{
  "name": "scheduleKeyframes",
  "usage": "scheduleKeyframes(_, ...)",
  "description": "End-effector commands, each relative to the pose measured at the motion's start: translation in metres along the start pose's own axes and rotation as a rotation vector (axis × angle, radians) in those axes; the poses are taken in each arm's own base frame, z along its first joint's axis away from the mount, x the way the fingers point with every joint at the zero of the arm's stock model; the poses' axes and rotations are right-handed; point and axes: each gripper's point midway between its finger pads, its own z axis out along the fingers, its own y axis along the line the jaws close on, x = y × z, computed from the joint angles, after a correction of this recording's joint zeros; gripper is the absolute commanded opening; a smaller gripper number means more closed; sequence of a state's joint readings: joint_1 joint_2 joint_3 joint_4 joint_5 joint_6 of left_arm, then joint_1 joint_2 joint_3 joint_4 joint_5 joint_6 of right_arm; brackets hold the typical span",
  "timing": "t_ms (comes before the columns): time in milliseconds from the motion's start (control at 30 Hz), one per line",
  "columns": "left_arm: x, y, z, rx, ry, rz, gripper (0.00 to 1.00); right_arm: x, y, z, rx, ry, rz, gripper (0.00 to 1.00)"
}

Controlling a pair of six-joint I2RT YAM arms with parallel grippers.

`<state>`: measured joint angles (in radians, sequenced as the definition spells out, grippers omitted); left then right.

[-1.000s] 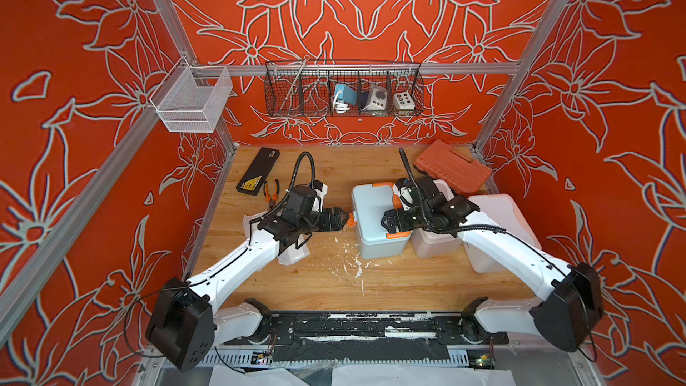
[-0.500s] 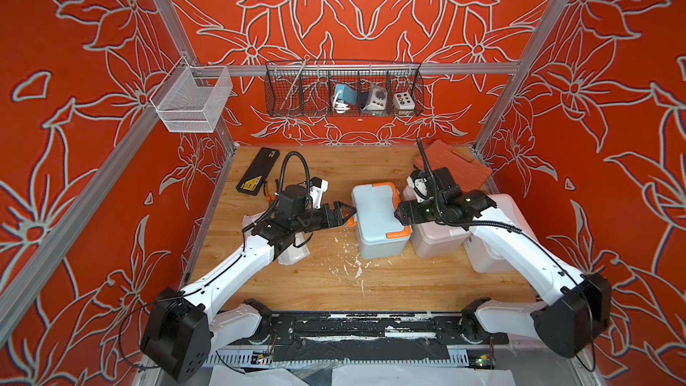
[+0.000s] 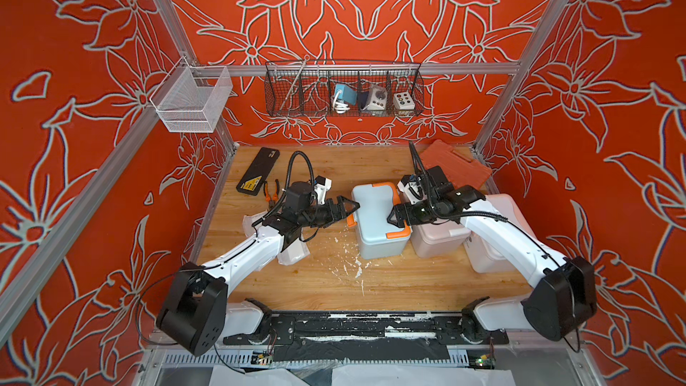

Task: Open first aid kits and take out gauze
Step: Open the lid of the first aid kit.

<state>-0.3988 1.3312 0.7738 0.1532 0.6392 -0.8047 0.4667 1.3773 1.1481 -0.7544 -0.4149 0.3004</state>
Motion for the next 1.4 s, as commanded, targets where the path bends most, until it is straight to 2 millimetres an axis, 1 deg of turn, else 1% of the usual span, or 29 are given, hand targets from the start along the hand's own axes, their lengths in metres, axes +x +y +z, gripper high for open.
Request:
scheduleKeyframes(0,-0.003,-0.012,0.005,0.059,0.031,0.008,0.97,0.012,0.017,0.005,-0.115,0.049,0.002,0.86)
scheduleKeyframes(133,-0.003,-0.009,0.007,0.059,0.035,0.001,0.96,0.015,0.013,0.005,-0.100,0.038,0.009,0.86)
scheduleKeyframes(500,-0.007,-0.024,0.003,0.082,0.034,0.019,0.93,0.019,0.012,0.008,-0.100,0.045,0.022,0.85)
scheduleKeyframes(667,-0.005,-0.019,0.009,0.077,0.055,0.005,0.93,0.019,0.011,0.007,-0.098,0.041,0.025,0.85)
scheduleKeyframes(900,0.001,-0.021,0.017,0.111,0.093,-0.009,0.93,0.021,0.012,0.007,-0.100,0.044,0.025,0.85)
scheduleKeyframes(1233,0.004,-0.017,0.023,0.108,0.114,-0.059,0.93,0.021,0.013,0.007,-0.107,0.045,0.032,0.85)
scheduleKeyframes(1367,0.005,-0.026,0.023,0.158,0.130,-0.088,0.93,0.019,0.016,0.007,-0.125,0.044,0.034,0.85)
